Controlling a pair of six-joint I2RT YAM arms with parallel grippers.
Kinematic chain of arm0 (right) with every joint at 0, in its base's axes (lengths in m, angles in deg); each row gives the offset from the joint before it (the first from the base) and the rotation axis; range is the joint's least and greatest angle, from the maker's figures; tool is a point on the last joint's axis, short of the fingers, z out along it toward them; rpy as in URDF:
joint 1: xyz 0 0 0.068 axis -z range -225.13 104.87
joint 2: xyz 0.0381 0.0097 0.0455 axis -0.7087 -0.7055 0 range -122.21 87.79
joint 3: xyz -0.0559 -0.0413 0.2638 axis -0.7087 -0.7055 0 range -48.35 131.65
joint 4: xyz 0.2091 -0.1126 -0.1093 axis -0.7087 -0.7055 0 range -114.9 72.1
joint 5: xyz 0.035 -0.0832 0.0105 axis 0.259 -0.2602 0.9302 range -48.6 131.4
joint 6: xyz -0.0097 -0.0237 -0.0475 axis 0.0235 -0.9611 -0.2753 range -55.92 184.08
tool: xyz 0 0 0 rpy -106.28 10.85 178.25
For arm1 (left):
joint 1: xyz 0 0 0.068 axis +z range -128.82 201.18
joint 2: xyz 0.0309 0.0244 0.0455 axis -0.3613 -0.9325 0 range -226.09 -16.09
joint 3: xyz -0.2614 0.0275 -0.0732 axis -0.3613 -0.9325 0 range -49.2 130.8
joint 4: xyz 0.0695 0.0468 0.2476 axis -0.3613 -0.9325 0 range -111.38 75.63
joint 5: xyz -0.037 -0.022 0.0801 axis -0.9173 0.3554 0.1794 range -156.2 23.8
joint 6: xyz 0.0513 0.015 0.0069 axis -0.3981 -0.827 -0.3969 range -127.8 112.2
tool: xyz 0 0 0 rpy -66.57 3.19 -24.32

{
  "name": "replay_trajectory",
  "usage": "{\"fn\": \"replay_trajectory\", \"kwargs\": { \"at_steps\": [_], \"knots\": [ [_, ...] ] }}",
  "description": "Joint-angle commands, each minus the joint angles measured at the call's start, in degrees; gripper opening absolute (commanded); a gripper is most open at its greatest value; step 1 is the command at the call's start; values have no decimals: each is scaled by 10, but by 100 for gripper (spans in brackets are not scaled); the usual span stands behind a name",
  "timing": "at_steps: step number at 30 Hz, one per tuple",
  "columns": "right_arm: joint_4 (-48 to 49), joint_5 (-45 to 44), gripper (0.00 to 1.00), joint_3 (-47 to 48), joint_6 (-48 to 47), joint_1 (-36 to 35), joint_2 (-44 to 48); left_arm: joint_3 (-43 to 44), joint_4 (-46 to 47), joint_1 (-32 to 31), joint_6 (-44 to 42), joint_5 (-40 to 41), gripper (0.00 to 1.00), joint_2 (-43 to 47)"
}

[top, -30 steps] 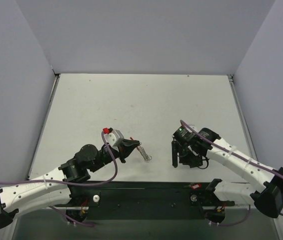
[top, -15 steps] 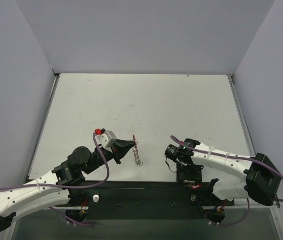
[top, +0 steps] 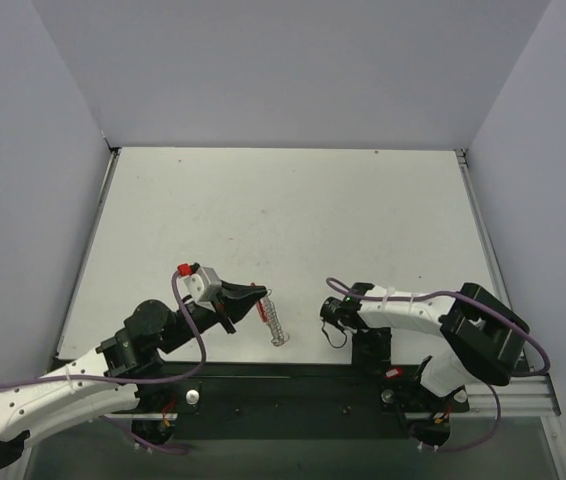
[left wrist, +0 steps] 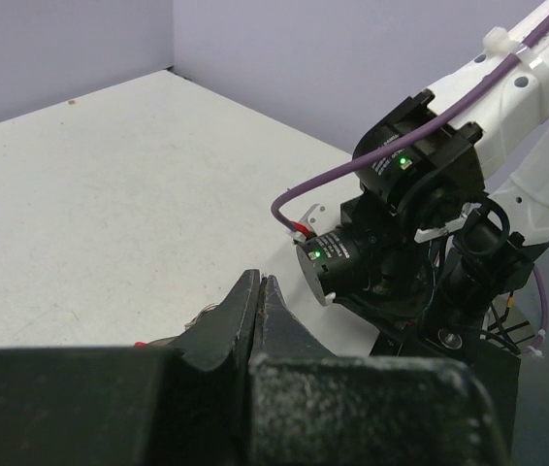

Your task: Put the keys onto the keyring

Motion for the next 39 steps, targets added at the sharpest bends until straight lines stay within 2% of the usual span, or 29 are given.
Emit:
{"fn": "replay_trajectory", "kwargs": {
  "at_steps": [1,13,21,25,30,35,39],
  "knots": [
    [1,-2,34,-38,17,0,12,5,13,4,2,-5,0,15],
    [23,-18,34,-66,30,4,58,10,20,4,4,-21,0,1],
    [-10,-39,36,-6,15,-2,80,13,28,4,7,-29,0,-18],
    [-47,-65,41,25,15,-5,85,12,27,3,5,-27,0,-22],
    [-59,-56,51,12,30,-1,86,12,22,4,-4,-26,0,-20],
    [-94,-60,50,-6,50,11,106,9,23,4,-5,-28,0,-19],
    [-102,-52,45,-28,50,32,121,7,25,4,-5,-28,0,-16]
  ]
}}
